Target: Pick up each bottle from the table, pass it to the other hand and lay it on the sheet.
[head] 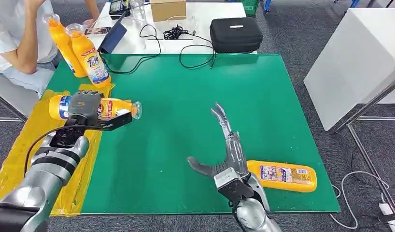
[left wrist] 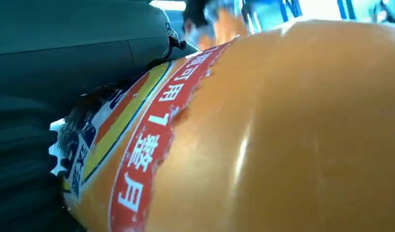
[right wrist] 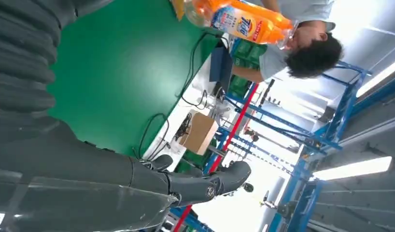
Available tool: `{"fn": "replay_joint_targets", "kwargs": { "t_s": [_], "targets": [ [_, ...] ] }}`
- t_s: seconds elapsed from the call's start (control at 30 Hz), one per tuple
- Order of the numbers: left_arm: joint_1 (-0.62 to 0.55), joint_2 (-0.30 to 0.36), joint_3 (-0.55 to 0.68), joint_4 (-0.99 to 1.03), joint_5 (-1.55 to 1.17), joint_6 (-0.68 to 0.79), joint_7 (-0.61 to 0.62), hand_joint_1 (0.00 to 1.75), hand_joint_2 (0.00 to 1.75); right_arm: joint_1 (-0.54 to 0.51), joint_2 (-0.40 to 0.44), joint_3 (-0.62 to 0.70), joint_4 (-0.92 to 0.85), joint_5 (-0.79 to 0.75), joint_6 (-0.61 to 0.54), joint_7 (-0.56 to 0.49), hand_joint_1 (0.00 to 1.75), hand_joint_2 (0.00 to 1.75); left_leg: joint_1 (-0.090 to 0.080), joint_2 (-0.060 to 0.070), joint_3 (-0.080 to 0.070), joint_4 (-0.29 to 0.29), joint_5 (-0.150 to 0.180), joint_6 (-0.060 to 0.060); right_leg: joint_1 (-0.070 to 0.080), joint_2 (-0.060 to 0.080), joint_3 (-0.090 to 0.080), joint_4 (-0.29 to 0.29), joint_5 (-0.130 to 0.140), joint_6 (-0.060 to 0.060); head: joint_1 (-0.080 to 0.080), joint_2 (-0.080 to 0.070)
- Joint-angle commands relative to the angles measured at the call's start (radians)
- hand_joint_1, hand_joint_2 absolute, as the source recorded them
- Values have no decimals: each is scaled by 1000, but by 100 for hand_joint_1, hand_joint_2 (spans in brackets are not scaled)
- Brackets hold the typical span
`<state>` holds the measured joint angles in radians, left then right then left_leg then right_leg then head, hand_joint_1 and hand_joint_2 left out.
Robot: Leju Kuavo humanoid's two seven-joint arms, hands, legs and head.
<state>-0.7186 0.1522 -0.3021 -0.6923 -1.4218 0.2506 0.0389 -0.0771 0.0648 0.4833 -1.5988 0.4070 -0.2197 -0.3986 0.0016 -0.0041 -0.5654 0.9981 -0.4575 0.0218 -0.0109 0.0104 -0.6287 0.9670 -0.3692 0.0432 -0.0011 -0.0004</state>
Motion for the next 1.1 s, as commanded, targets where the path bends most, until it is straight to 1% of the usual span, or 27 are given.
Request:
{"fn": "replay_joint_targets", "kwargs": {
  "t_s": [0.03, 0.07, 0.1, 0.13, 0.17, 0.23, 0.27, 0.33, 0.37, 0.4, 0.43, 0.53, 0.57, 0.63, 0.73, 0.77, 0.8, 0.87, 0.93, 0.97, 1.03, 1.07, 1.1],
  "targets": [
    [-121, 4, -56, 217, 1, -51, 10, 175, 175, -25, -10, -18, 16, 2, 10, 5, 0, 175, 0, 0, 2, 0, -1, -1, 1, -1, 2, 0, -1, -1, 0, 0],
    [-130, -1, -44, 238, 16, -81, 11, 175, 175, -24, -9, -20, 17, 2, 8, 5, 0, 175, 1, 0, 4, 1, -2, -1, 1, -1, 5, 1, -2, -1, 0, 0],
    [-135, -5, -35, 252, 29, -99, 6, 175, 175, -24, -9, -22, 18, 3, 7, 5, 0, 175, 1, -1, 1, 0, -1, -1, 1, -1, 2, 0, -1, -1, 0, 0],
    [-147, -9, -25, 287, 48, -145, 0, 175, 175, -25, -8, -25, 22, 3, 4, 5, 0, 175, 2, -1, 4, 2, -2, -1, 2, -2, 5, 1, -2, -2, 0, 0],
    [-151, -11, -20, 304, 58, -165, -7, 175, 175, -27, -8, -26, 25, 3, 3, 6, 0, 175, 1, -1, 3, 1, -1, -1, 1, -2, 3, 0, -1, -1, 0, 0],
    [-150, -14, -8, 321, 80, -187, -23, 175, 175, -30, -7, -28, 31, 3, -1, 6, 0, 175, 2, -1, 5, 1, -2, -1, 2, -2, 6, 1, -2, -2, 0, 0],
    [-147, -16, -3, 330, 91, -203, -36, 175, 175, -32, -7, -29, 35, 3, -2, 6, 0, 175, 1, 0, 3, 0, -1, -1, 1, -1, 3, 0, -1, -1, 0, 0],
    [-137, -19, 4, 345, 114, -236, -52, 175, 175, -38, -8, -27, 45, 4, -3, 6, 0, 175, 1, 0, 3, 0, -1, -1, 1, -1, 3, -1, -1, -1, 0, 0],
    [-131, -20, 4, 348, 118, -242, -52, 175, 175, -41, -7, -26, 50, 3, -3, 6, 0, 175, 1, 0, 5, 0, -2, -1, 2, -1, 5, 0, -2, -2, 0, 0],
    [-127, -20, 5, 348, 119, -239, -51, 175, 175, -41, -7, -25, 50, 3, -3, 6, 0, 175, 1, 0, 3, 0, -1, -1, 1, -1, 3, -1, -1, -1, 0, 0],
    [-124, -20, 5, 348, 119, -236, -50, 175, 175, -42, -6, -25, 51, 3, -3, 6, 0, 175, 1, 0, 6, 0, -2, -1, 2, -1, 6, -1, -2, -2, 0, 0],
    [-126, -21, 4, 348, 119, -237, -50, 175, 175, -42, -6, -25, 51, 3, -3, 6, 0, 175, 1, 0, 4, 0, -2, -1, 2, -1, 4, -1, -2, -1, 0, 0],
    [-125, -21, 3, 349, 119, -243, -50, 175, 175, -44, -7, -22, 53, 4, 0, 7, 0, 175, 2, 0, 6, 0, -3, -1, 2, -1, 6, 0, -3, -1, 0, 0],
    [-116, -21, 5, 361, 127, -266, -46, 175, 175, -53, -6, -16, 61, 3, 1, 8, 0, 175, 1, 0, 3, 0, -1, -1, 1, -1, 3, -1, -1, -1, 0, 0],
    [-99, -19, 7, 375, 135, -287, -44, 175, 175, -65, -4, -8, 77, 2, 3, 10, 0, 175, 1, 1, 5, 0, -2, -1, 1, 0, 5, -1, -1, -1, 0, 0],
    [-90, -18, 11, 376, 142, -289, -41, 152, 175, -68, -3, -5, 82, 2, 4, 12, 0, 175, 0, 1, 4, -1, -1, -1, 0, 1, 4, -1, -1, -1, 0, 0],
    [-84, -16, 10, 372, 142, -280, -38, 0, 175, -69, -3, -4, 85, 2, 4, 13, 0, 175, 1, 2, 6, -1, -2, -1, 1, 1, 5, -1, -1, -1, 0, 0],
    [-76, -17, 18, 367, 150, -250, -28, 0, 175, -69, -3, -3, 88, 2, 4, 15, 0, 175, 0, 0, 3, -1, -1, -1, 0, 0, 3, -1, -1, -1, 0, 0],
    [-74, -17, 20, 363, 151, -234, -26, 0, 175, -68, -3, -3, 88, 2, 4, 17, 0, 175, 0, 1, 4, -1, -1, -1, 0, 1, 4, -1, 0, -1, 0, 0],
    [-70, -18, 32, 346, 160, -194, -19, 0, 175, -67, -3, -2, 88, 3, 6, 19, 0, 175, 1, 1, 6, -1, -1, -1, 1, 0, 5, -1, -1, -1, 0, 0],
    [-56, -29, 74, 319, 193, -70, -15, 0, 175, -60, -5, -2, 83, 5, 6, 24, 0, 175, 0, 0, 3, -1, -1, -1, 0, 0, 3, -1, 0, -1, 0, 0],
    [-45, -32, 93, 292, 205, 5, -20, 0, 175, -55, -6, -1, 81, 8, 5, 25, 0, 175, 1, 0, 6, -1, -1, -1, 1, 0, 5, -1, -1, -1, 0, 0],
    [-40, -35, 106, 279, 217, 35, -25, 0, 175, -53, -6, -1, 81, 8, 5, 27, 0, 175, 1, 0, 4, -1, -1, -1, 1, -1, 4, -1, -1, -1, 0, 0]
  ]
}}
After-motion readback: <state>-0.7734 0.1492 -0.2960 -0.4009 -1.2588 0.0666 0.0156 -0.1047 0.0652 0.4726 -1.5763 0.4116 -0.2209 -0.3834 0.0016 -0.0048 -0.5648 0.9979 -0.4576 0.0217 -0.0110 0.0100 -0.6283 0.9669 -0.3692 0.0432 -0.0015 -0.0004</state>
